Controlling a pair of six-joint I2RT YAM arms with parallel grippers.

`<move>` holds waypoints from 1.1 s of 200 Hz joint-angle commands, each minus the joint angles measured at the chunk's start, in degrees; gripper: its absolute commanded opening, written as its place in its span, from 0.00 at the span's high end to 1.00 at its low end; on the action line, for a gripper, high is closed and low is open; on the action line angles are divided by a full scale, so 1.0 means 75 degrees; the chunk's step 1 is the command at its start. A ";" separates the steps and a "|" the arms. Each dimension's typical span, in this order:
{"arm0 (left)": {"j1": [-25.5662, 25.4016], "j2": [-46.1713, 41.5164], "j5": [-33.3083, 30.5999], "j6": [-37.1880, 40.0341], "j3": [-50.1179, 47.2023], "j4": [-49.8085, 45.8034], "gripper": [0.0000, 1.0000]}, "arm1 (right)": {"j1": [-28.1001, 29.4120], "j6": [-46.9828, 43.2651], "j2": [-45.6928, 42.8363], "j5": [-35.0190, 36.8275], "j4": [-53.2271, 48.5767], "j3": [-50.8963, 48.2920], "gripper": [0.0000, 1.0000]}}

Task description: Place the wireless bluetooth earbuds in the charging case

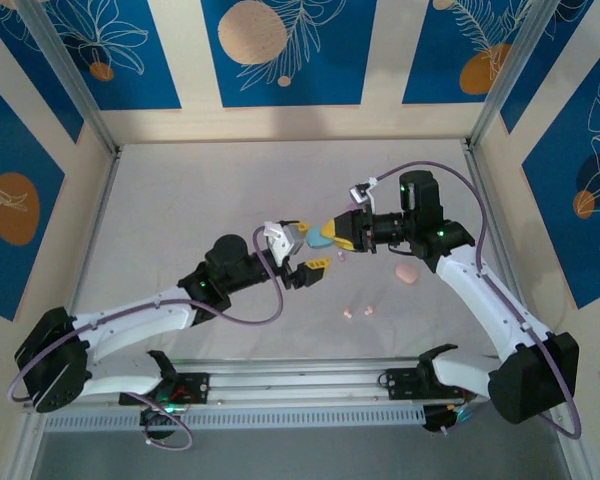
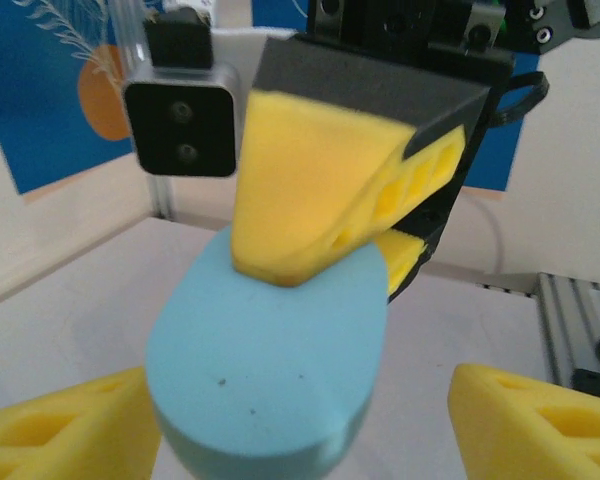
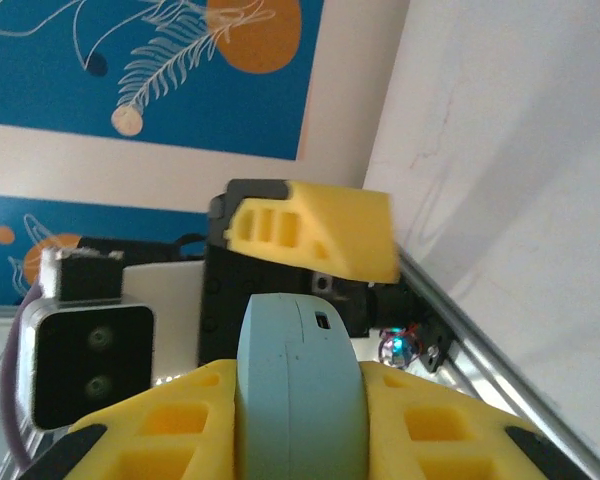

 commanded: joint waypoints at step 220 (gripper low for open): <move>-0.0013 -0.3630 -0.3458 -0.0604 -0.0609 -0.3260 0.21 | 0.0797 -0.0541 0.7938 0.3791 -0.0456 0.4167 0.75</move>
